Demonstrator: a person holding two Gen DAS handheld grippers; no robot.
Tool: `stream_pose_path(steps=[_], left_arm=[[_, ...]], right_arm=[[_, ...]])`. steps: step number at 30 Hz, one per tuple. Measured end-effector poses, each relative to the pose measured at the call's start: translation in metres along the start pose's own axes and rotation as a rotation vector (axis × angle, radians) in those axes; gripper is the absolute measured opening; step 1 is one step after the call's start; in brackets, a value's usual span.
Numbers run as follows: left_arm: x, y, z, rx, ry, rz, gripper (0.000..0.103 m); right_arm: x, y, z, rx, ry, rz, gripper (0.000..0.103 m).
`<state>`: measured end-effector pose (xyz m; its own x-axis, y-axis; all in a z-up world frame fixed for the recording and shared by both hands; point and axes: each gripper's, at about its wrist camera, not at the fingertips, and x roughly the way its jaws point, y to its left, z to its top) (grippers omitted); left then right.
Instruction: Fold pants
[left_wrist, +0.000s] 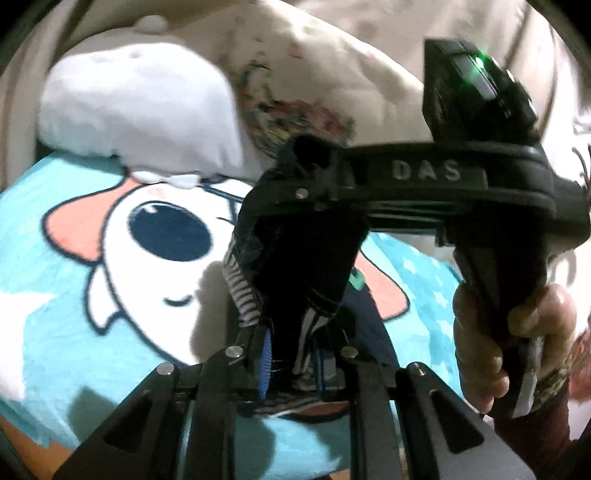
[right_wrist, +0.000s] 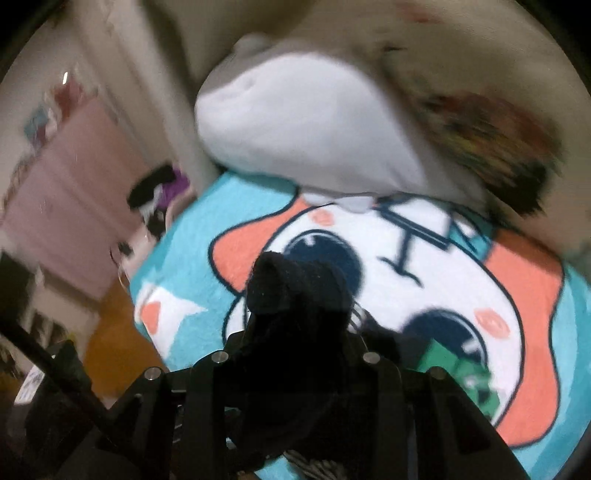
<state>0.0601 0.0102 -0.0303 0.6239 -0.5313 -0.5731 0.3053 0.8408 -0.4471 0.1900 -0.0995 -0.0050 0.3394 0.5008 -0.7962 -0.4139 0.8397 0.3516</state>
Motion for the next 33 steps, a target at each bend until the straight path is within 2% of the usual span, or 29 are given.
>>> stream_pose_path(steps=[5,7,9,11,14,16,18,20,21,22,24,25,28,29,30,31,33], left_arm=[[0.007,-0.024,-0.010,0.096,0.056,-0.018,0.024],[0.006,-0.020,-0.014,0.099,0.078,-0.041,0.028],[0.002,-0.014,-0.014,0.071,0.094,-0.082,0.044],[-0.009,-0.007,-0.014,0.046,0.076,-0.073,0.050],[-0.015,0.003,-0.008,0.041,0.058,-0.051,0.051],[-0.016,0.010,-0.001,0.025,0.039,-0.015,0.052],[-0.013,0.013,0.006,0.021,0.028,0.013,0.053],[-0.005,0.014,0.011,0.024,0.030,0.033,0.053],[0.001,0.012,0.012,0.032,0.034,0.041,0.053],[0.006,0.011,0.012,0.039,0.039,0.045,0.053],[0.018,0.007,0.008,0.054,0.059,0.052,0.053],[0.025,0.006,0.003,0.061,0.079,0.059,0.053],[0.044,0.004,-0.011,0.064,0.137,0.062,0.053],[0.048,0.004,-0.015,0.065,0.149,0.066,0.053],[0.051,0.004,-0.019,0.070,0.157,0.070,0.053],[0.054,0.003,-0.022,0.079,0.160,0.077,0.053],[0.055,0.002,-0.023,0.096,0.158,0.082,0.053]], right_arm=[[-0.028,-0.050,-0.037,0.137,-0.090,0.072,0.035],[-0.031,-0.069,-0.055,0.191,-0.121,0.103,0.036],[-0.030,-0.086,-0.069,0.225,-0.136,0.104,0.039],[-0.028,-0.101,-0.083,0.258,-0.143,0.077,0.046],[-0.028,-0.123,-0.104,0.331,-0.164,0.069,0.049],[-0.037,-0.134,-0.116,0.389,-0.202,0.055,0.056],[-0.049,-0.138,-0.123,0.410,-0.239,0.010,0.067],[-0.070,-0.133,-0.125,0.414,-0.311,-0.101,0.068],[-0.084,-0.126,-0.124,0.400,-0.365,-0.116,0.068],[-0.092,-0.120,-0.123,0.391,-0.395,-0.089,0.068],[-0.103,-0.108,-0.120,0.376,-0.440,0.022,0.067],[-0.104,-0.101,-0.116,0.375,-0.452,0.116,0.067],[-0.088,-0.094,-0.107,0.410,-0.422,0.332,0.067],[-0.079,-0.094,-0.105,0.430,-0.403,0.378,0.067],[-0.065,-0.099,-0.105,0.469,-0.372,0.417,0.067],[-0.056,-0.102,-0.106,0.493,-0.351,0.421,0.067],[-0.041,-0.111,-0.114,0.546,-0.315,0.380,0.067]])
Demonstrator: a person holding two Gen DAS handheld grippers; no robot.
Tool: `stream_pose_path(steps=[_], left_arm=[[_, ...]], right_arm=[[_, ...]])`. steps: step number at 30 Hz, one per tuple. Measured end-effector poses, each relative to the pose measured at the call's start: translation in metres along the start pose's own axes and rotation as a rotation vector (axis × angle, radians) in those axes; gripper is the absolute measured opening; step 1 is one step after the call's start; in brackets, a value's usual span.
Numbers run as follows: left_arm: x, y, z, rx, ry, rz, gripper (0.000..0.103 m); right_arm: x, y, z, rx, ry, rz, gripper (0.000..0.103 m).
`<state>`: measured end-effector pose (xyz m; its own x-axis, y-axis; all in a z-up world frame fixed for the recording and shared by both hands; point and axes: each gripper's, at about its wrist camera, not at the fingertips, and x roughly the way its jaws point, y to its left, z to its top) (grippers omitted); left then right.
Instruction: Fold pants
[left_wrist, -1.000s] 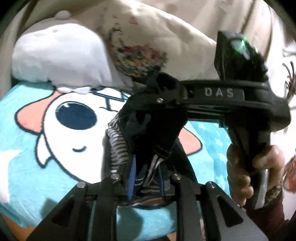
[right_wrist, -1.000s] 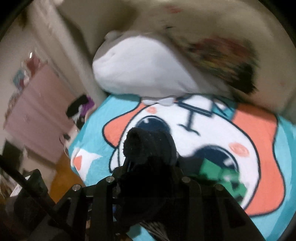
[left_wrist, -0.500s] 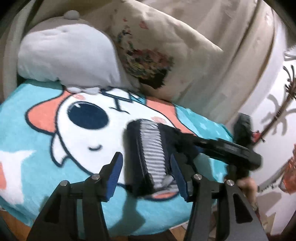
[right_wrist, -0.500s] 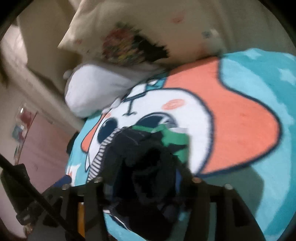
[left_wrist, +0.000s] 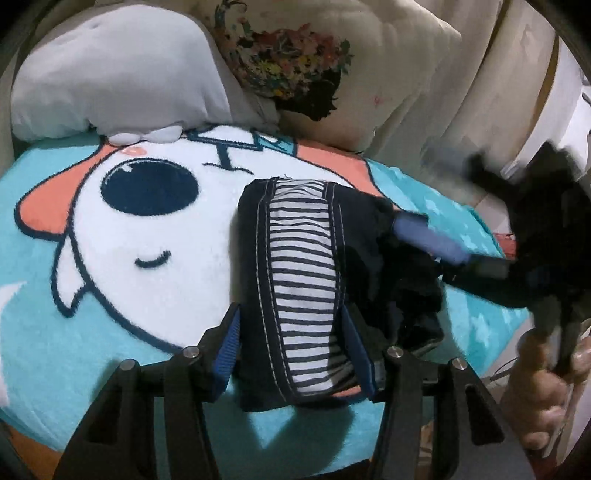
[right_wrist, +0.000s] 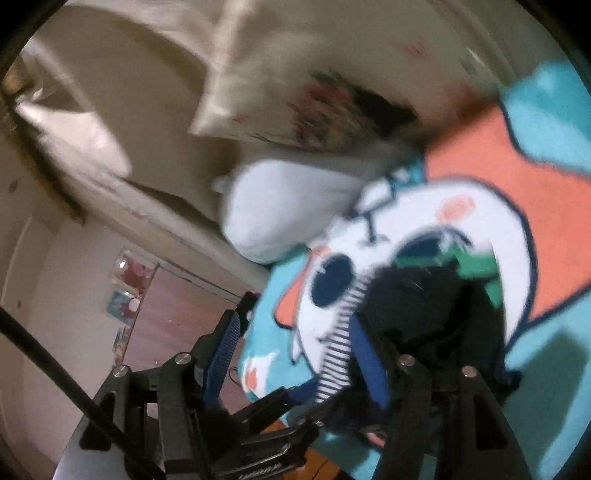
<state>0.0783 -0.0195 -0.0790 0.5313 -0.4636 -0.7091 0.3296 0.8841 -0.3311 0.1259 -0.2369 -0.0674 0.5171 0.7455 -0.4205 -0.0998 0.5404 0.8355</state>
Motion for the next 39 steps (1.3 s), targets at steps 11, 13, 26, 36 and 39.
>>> stream_pose_path(steps=[11,13,26,36,39], left_arm=[[-0.003,0.007,0.005,0.003,0.026,-0.046,0.063],[-0.015,0.013,0.007,-0.002,0.006,-0.045,0.062],[-0.015,0.064,0.034,-0.179,-0.006,-0.066,0.072],[0.049,0.039,0.064,-0.118,0.098,-0.229,0.081],[0.063,0.036,0.067,-0.150,0.132,-0.293,0.081]], right_arm=[[-0.021,-0.022,-0.020,-0.037,-0.045,-0.160,0.062],[-0.021,-0.015,-0.020,-0.079,-0.042,-0.199,0.062],[-0.064,-0.047,-0.018,0.002,-0.123,-0.272,0.077],[-0.028,-0.050,-0.009,-0.018,-0.067,-0.218,0.081],[-0.017,-0.053,-0.003,-0.029,-0.063,-0.196,0.082]])
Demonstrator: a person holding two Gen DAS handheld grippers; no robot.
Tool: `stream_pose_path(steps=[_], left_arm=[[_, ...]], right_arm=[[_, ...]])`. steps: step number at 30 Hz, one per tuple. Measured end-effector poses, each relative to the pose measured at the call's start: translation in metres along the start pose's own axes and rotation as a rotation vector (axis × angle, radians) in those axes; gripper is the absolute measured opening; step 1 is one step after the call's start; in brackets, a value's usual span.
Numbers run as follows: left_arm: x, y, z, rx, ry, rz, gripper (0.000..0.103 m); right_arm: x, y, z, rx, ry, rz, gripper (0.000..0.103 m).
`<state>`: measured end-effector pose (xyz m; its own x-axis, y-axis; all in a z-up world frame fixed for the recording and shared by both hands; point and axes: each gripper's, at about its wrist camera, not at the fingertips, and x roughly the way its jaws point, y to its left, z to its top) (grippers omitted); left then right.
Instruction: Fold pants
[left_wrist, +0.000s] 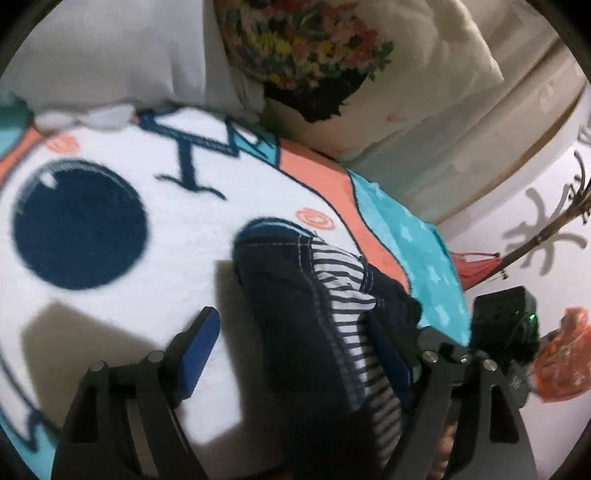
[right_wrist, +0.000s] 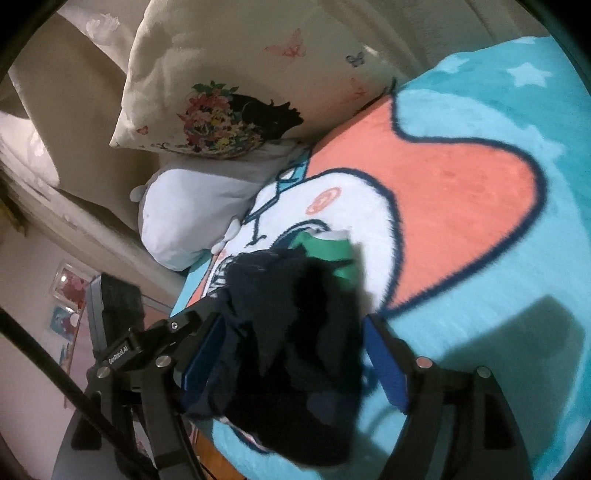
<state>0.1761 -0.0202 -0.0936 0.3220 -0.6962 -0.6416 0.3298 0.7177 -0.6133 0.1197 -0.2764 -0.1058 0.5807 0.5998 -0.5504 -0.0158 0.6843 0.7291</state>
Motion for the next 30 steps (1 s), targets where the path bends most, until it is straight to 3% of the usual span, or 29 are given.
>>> stream_pose_path(steps=[4,6,9,19,30], left_arm=[[-0.003,-0.003,-0.003,-0.017,-0.014,-0.026,0.077],[-0.005,-0.003,-0.004,-0.026,-0.011,-0.057,0.052],[-0.011,-0.005,-0.005,-0.020,-0.024,-0.052,0.041],[-0.024,-0.010,0.023,-0.019,-0.100,-0.042,0.041],[0.001,0.004,0.080,-0.006,-0.132,0.116,0.041]], right_arm=[[0.005,0.007,0.000,-0.035,-0.013,0.008,0.082],[0.003,0.008,0.000,-0.035,-0.021,0.017,0.067],[-0.001,0.008,0.000,-0.030,-0.033,0.023,0.049],[0.003,0.032,0.023,-0.089,-0.069,0.033,0.044],[0.058,0.036,0.084,-0.117,-0.060,-0.022,0.044]])
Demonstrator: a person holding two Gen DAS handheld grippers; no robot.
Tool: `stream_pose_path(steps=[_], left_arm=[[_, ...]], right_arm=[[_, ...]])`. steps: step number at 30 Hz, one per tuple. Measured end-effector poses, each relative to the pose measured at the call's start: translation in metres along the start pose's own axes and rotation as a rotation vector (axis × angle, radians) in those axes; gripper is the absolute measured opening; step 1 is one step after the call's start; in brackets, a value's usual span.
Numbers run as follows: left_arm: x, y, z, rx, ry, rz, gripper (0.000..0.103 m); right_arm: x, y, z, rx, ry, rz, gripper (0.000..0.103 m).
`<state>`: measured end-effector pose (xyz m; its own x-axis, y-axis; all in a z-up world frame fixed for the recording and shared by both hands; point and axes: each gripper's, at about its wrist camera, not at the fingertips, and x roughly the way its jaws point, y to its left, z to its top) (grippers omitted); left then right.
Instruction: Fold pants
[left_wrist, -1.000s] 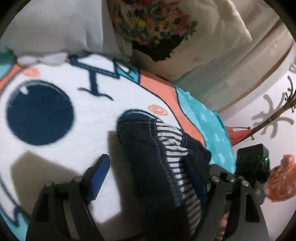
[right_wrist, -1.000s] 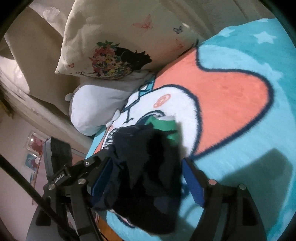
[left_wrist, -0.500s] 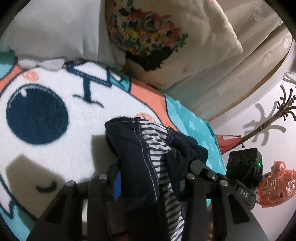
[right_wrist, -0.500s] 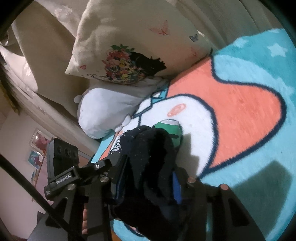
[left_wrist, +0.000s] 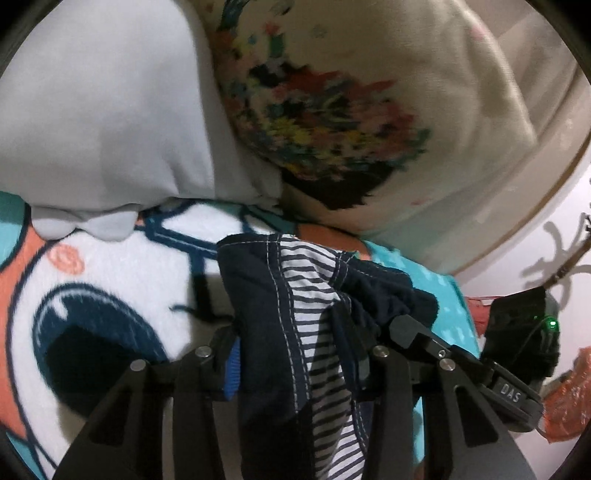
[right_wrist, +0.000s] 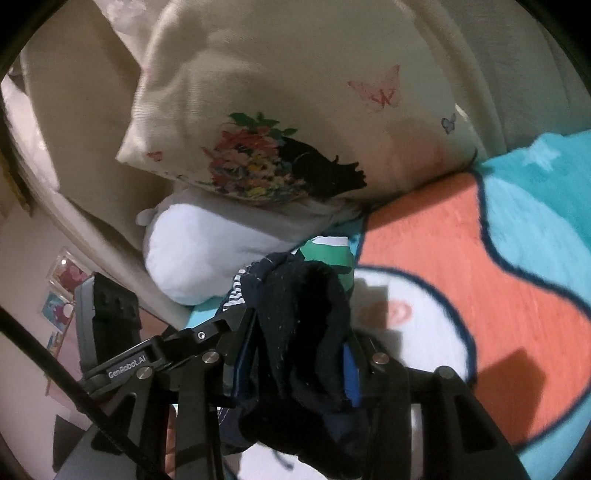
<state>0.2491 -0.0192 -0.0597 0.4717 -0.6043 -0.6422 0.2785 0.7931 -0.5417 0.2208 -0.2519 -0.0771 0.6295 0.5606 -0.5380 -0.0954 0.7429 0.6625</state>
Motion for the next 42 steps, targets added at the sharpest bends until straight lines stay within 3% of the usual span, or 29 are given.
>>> stream_pose_path(steps=[2,5,7,8,9,13,15,18,20,26,30,35,42], left_arm=[[0.009,0.007,0.001,-0.011,0.017,0.030,0.042],[0.014,0.019,-0.001,-0.033,0.030,0.052,0.052],[0.008,0.023,-0.001,-0.057,0.030,0.037,0.055],[0.002,0.025,0.000,-0.064,0.026,0.032,0.055],[-0.005,0.026,0.000,-0.064,0.019,0.033,0.056],[-0.037,0.021,-0.004,-0.037,-0.048,0.118,0.057],[-0.051,0.015,-0.009,-0.018,-0.078,0.134,0.058],[-0.056,0.004,-0.022,-0.008,-0.085,0.116,0.058],[-0.053,-0.001,-0.033,-0.002,-0.070,0.111,0.059],[-0.018,0.002,-0.053,-0.001,0.047,0.164,0.060],[-0.031,0.003,-0.053,-0.014,0.035,0.157,0.063],[-0.068,-0.007,-0.060,-0.004,-0.065,0.205,0.071],[-0.131,-0.034,-0.086,0.120,-0.351,0.463,0.089]], right_arm=[[0.010,-0.005,0.002,0.008,0.014,-0.014,0.045],[0.022,-0.016,0.000,0.015,0.028,-0.077,0.049],[0.023,-0.025,-0.001,0.046,0.022,-0.109,0.060],[0.021,-0.028,-0.001,0.060,0.015,-0.108,0.070],[0.014,-0.031,0.001,0.079,-0.009,-0.105,0.072],[-0.021,-0.021,0.008,0.060,-0.123,-0.115,0.072],[-0.036,-0.007,0.012,0.039,-0.165,-0.044,0.072],[-0.035,0.007,0.014,0.038,-0.142,0.099,0.072],[-0.024,0.011,0.014,0.045,-0.105,0.133,0.072],[0.018,-0.013,0.004,0.099,-0.030,-0.023,0.072],[0.002,-0.015,0.003,0.120,-0.063,-0.011,0.072],[-0.032,0.004,-0.014,0.028,-0.122,-0.090,0.077],[-0.057,0.016,-0.051,-0.045,-0.160,-0.219,0.078]])
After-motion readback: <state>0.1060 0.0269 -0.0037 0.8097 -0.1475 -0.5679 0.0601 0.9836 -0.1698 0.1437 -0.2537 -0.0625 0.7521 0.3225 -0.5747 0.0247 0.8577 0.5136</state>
